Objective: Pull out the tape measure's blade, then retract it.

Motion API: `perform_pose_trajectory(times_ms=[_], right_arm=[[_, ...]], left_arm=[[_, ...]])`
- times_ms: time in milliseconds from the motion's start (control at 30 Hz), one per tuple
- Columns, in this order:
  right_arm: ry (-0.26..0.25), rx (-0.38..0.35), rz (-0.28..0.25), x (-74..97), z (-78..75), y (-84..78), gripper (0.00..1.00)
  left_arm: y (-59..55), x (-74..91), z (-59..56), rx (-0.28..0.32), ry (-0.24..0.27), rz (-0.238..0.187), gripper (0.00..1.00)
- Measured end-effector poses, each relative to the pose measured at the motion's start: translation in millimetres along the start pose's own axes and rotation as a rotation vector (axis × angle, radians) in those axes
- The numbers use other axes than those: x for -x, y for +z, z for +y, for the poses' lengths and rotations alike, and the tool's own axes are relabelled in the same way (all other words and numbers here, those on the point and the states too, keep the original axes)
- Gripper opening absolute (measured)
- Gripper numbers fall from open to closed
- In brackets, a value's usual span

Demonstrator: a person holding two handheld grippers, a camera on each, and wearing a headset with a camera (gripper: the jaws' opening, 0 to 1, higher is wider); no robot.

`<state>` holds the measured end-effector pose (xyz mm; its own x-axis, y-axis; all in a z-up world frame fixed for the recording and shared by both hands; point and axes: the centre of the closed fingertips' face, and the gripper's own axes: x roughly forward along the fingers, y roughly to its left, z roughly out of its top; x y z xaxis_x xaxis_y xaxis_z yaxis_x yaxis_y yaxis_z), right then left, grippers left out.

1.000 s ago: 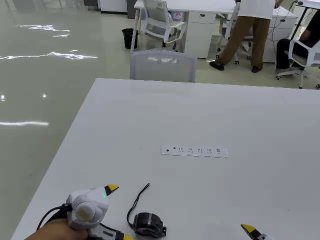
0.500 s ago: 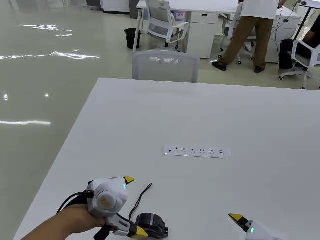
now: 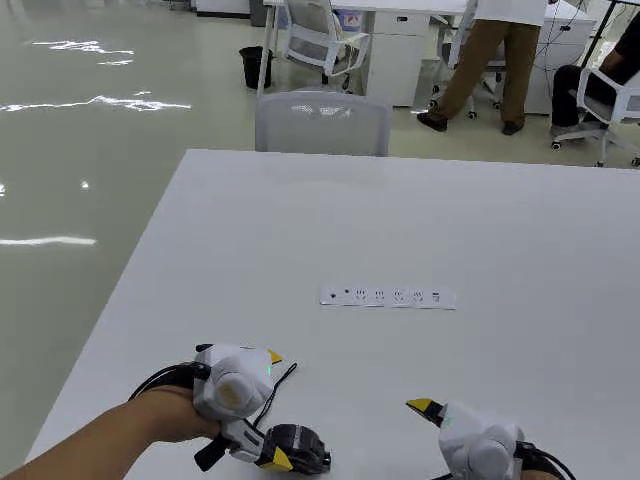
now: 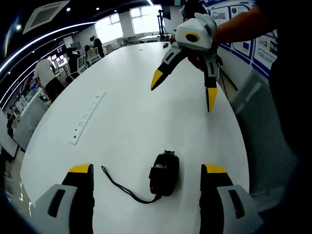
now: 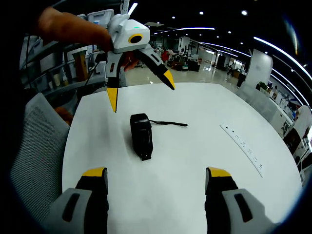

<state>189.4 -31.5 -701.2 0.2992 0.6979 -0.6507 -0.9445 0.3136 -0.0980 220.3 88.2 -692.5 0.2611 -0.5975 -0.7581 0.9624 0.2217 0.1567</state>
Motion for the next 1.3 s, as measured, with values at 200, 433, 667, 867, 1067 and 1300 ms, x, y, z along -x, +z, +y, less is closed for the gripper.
perform_pose_trajectory(times_ms=[200,433,667,867,1067,1300], right_arm=[[0.046,0.034,0.027,-11.5,4.4,3.5,0.82],[0.112,0.066,0.065,-27.4,13.9,2.1,0.79],[0.140,0.095,0.088,-41.4,18.1,2.8,0.76],[0.171,0.103,0.104,-56.5,24.3,2.0,0.72],[0.198,0.119,0.124,-65.8,31.4,1.3,0.70],[0.204,0.151,0.144,-74.2,34.1,-3.3,0.63]], left_arm=[[2.4,-5.6,-2.3,-0.034,-0.041,0.024,0.81],[-4.4,-22.0,-9.7,-0.090,-0.087,0.103,0.72],[-8.5,-35.1,-21.2,-0.102,-0.142,0.142,0.66],[-16.4,-45.4,-32.4,-0.110,-0.188,0.191,0.58],[-27.2,-52.1,-42.3,-0.099,-0.232,0.228,0.48],[-32.7,-60.8,-40.4,-0.108,-0.223,0.250,0.47]])
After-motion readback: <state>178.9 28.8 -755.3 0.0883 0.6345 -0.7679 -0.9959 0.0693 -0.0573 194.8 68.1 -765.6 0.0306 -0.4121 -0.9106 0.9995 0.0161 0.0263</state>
